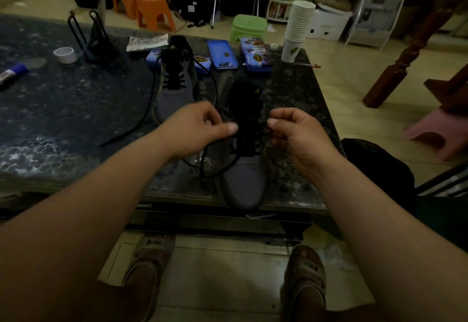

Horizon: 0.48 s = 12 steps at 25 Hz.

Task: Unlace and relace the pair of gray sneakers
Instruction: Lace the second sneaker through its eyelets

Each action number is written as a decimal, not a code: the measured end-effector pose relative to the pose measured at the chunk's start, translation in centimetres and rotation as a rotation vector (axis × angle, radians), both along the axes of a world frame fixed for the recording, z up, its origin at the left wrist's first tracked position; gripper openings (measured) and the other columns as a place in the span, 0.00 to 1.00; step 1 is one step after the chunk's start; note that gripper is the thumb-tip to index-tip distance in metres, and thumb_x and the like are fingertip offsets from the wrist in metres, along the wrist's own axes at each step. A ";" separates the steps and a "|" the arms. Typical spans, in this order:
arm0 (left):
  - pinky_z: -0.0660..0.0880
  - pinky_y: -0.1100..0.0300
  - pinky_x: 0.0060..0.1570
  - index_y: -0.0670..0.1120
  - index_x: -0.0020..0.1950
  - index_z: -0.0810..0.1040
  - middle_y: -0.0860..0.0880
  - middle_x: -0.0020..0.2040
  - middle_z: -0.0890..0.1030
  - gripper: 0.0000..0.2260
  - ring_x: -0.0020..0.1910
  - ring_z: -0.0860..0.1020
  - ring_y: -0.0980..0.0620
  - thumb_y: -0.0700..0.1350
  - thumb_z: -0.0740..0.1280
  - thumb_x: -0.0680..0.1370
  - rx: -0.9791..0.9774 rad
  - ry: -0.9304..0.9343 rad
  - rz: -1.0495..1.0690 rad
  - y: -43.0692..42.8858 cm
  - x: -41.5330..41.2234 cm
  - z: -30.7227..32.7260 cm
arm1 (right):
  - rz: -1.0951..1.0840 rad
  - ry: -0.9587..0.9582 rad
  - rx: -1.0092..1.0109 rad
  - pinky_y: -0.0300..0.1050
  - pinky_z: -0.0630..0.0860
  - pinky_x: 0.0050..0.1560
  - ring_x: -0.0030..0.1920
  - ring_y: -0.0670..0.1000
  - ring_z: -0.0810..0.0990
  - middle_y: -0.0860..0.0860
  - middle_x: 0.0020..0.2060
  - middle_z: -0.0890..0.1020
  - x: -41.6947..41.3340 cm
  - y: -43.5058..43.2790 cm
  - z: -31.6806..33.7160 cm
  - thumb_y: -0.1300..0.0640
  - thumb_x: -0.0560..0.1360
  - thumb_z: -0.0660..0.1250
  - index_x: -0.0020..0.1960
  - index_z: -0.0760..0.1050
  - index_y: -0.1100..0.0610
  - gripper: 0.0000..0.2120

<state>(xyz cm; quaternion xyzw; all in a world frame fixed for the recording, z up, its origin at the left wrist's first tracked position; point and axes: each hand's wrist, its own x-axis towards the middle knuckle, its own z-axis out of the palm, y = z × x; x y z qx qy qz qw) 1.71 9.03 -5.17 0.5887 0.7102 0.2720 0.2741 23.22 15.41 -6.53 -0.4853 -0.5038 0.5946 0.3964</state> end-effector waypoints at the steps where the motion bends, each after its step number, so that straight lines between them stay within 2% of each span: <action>1: 0.72 0.62 0.32 0.49 0.45 0.81 0.53 0.35 0.79 0.13 0.32 0.76 0.60 0.58 0.73 0.77 -0.056 0.082 -0.073 0.0 0.1 -0.2 | 0.005 -0.015 0.014 0.39 0.78 0.37 0.37 0.46 0.80 0.50 0.40 0.83 -0.1 -0.1 0.0 0.65 0.79 0.69 0.53 0.79 0.55 0.06; 4: 0.70 0.65 0.32 0.45 0.42 0.81 0.51 0.30 0.77 0.13 0.27 0.73 0.59 0.53 0.71 0.81 -0.019 -0.026 -0.016 0.3 -0.4 -0.8 | -0.014 -0.024 0.016 0.40 0.79 0.40 0.41 0.47 0.81 0.52 0.44 0.83 0.1 -0.1 -0.2 0.66 0.80 0.68 0.53 0.79 0.56 0.07; 7: 0.75 0.57 0.40 0.44 0.44 0.78 0.43 0.39 0.83 0.12 0.36 0.81 0.49 0.50 0.68 0.83 0.126 -0.106 0.188 0.8 -1.6 -1.1 | 0.059 -0.165 -0.008 0.42 0.79 0.42 0.43 0.50 0.81 0.54 0.45 0.83 0.2 -0.5 -0.5 0.65 0.80 0.68 0.55 0.78 0.57 0.05; 10: 0.79 0.52 0.44 0.46 0.43 0.78 0.45 0.39 0.84 0.11 0.38 0.83 0.47 0.49 0.67 0.83 0.231 -0.077 0.257 0.9 -2.9 -1.7 | 0.160 -0.407 0.053 0.40 0.75 0.42 0.44 0.47 0.80 0.50 0.45 0.82 0.3 -1.3 -1.3 0.59 0.77 0.75 0.60 0.76 0.57 0.13; 12: 0.78 0.50 0.44 0.48 0.42 0.77 0.46 0.38 0.83 0.11 0.39 0.82 0.46 0.50 0.67 0.82 0.298 -0.002 0.275 0.9 -3.4 -2.0 | 0.147 -0.487 0.097 0.40 0.74 0.43 0.45 0.46 0.80 0.48 0.46 0.81 0.4 -1.7 -1.7 0.55 0.76 0.76 0.59 0.75 0.55 0.16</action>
